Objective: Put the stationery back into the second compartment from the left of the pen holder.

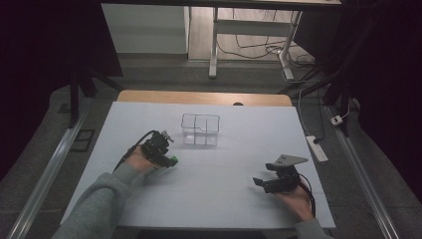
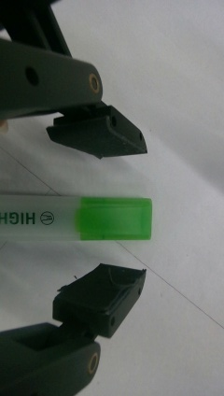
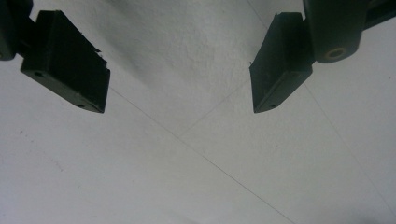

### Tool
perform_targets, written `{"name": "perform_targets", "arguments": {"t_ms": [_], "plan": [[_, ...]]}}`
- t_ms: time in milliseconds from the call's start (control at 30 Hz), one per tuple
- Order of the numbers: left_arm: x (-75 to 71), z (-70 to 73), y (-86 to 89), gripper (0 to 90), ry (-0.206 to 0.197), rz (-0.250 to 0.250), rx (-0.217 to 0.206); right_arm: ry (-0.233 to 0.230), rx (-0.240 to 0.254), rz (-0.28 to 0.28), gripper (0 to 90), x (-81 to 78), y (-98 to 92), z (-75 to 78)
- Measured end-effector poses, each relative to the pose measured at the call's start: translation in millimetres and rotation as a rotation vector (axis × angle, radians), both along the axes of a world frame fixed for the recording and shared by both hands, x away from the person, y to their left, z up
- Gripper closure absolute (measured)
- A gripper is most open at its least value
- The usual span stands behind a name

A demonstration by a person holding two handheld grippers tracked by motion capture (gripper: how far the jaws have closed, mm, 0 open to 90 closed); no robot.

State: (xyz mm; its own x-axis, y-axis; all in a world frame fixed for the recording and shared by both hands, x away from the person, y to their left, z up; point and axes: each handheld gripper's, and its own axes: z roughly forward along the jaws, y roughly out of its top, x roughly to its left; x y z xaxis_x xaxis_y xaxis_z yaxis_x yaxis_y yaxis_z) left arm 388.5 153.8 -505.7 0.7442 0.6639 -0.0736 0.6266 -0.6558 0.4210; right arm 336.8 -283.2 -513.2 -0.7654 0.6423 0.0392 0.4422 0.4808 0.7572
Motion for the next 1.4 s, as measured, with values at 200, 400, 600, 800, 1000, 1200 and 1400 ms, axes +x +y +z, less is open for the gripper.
{"name": "perform_targets", "arguments": {"t_ms": [200, 400, 600, 800, 1000, 1200, 1400], "plan": [[1.2, -3.4, -3.2, 40.9, 0.010, -0.015, 0.023, 0.000, -0.009, -0.001, 19.9, 0.1, 0.5, -0.2], [2.5, -9.1, -6.9, 45.7, 0.014, -0.031, 0.053, -0.002, -0.008, -0.003, 19.9, 0.5, -0.6, 0.1], [1.2, -7.9, -8.7, 56.3, 0.008, -0.039, 0.055, -0.006, -0.016, -0.005, 19.6, 0.3, -0.3, 0.2], [0.1, -7.0, -10.7, 66.1, 0.010, -0.023, 0.063, -0.006, -0.017, -0.005, 19.6, 0.1, -0.1, 0.3], [-1.9, -7.9, -9.7, 66.5, -0.001, -0.011, 0.051, -0.007, -0.017, -0.005, 19.6, 0.1, -0.1, 0.2], [-2.4, -8.5, -6.9, 66.7, -0.008, -0.011, 0.030, -0.006, -0.019, -0.005, 19.6, 0.2, 0.0, 0.0], [-3.6, -1.4, -1.9, 66.7, -0.029, -0.004, -0.019, -0.005, -0.019, -0.005, 19.6, 0.3, 0.1, -0.2]]}}
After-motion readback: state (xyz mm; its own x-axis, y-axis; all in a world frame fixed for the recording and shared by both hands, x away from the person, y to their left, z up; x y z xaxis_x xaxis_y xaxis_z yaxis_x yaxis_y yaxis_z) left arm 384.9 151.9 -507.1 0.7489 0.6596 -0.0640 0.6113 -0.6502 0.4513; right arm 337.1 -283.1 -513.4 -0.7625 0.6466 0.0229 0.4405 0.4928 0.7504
